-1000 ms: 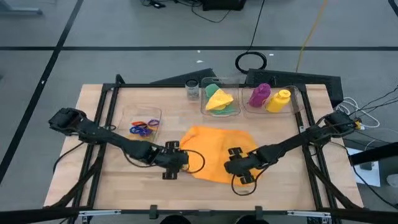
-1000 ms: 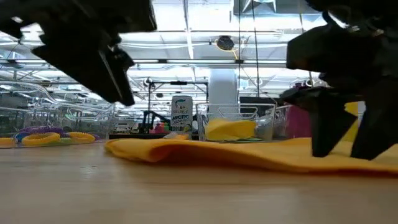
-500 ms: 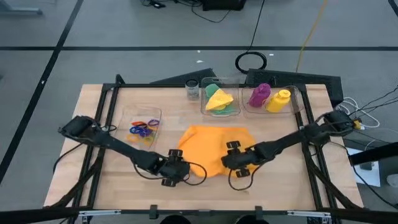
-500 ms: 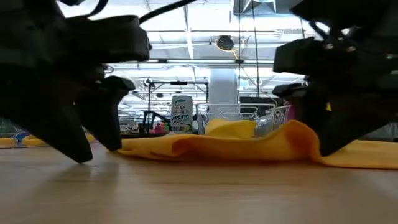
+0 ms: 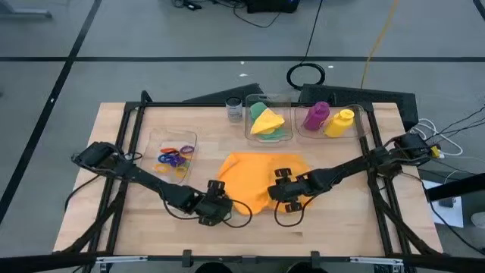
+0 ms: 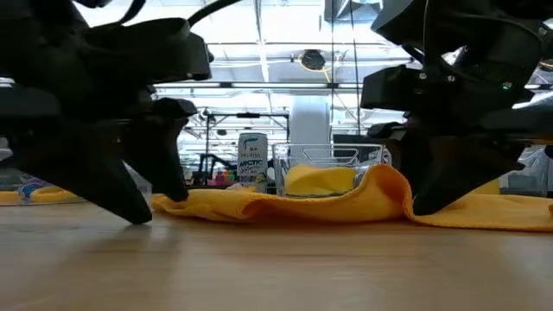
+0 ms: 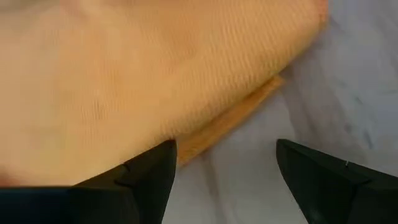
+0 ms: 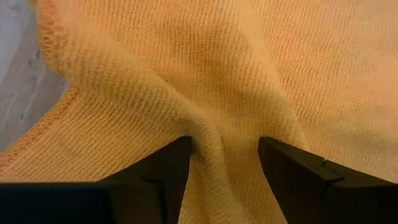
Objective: Pick & Place Sports Items
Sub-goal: Fold the orange towel
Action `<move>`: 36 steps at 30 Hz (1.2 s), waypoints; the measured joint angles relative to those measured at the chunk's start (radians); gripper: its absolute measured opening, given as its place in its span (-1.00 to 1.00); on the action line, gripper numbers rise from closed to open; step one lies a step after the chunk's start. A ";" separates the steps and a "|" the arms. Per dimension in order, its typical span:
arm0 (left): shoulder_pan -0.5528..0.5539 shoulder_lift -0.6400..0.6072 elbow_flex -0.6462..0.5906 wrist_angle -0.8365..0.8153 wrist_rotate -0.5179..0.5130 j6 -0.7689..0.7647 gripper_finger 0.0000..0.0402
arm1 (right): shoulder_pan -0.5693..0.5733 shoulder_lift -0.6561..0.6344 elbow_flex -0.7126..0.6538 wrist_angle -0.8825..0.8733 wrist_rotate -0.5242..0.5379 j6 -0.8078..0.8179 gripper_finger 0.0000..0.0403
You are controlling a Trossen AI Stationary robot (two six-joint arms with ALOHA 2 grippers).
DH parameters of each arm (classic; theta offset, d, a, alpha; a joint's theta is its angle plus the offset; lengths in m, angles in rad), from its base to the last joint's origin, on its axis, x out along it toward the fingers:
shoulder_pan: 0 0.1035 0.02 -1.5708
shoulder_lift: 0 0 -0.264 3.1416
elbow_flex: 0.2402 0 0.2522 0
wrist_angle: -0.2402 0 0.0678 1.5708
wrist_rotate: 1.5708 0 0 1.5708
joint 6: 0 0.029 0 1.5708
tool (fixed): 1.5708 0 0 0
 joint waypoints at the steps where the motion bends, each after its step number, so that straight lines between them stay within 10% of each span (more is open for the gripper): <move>1: 0.004 0.000 0.000 0.000 -0.002 0.007 0.14 | 0.001 0.000 0.000 0.000 0.000 0.000 -0.23; 17: 0.122 0.006 0.000 0.008 0.182 0.012 0.11 | 0.007 0.001 0.000 0.006 0.000 0.026 -0.23; 32: 0.129 0.008 0.000 -0.086 0.214 -0.020 -0.97 | 0.007 0.001 0.000 0.005 -0.002 0.026 -0.23; 36: 0.124 0.008 0.000 -0.114 0.253 -0.055 -0.95 | 0.007 0.001 0.000 -0.004 -0.002 0.026 -0.23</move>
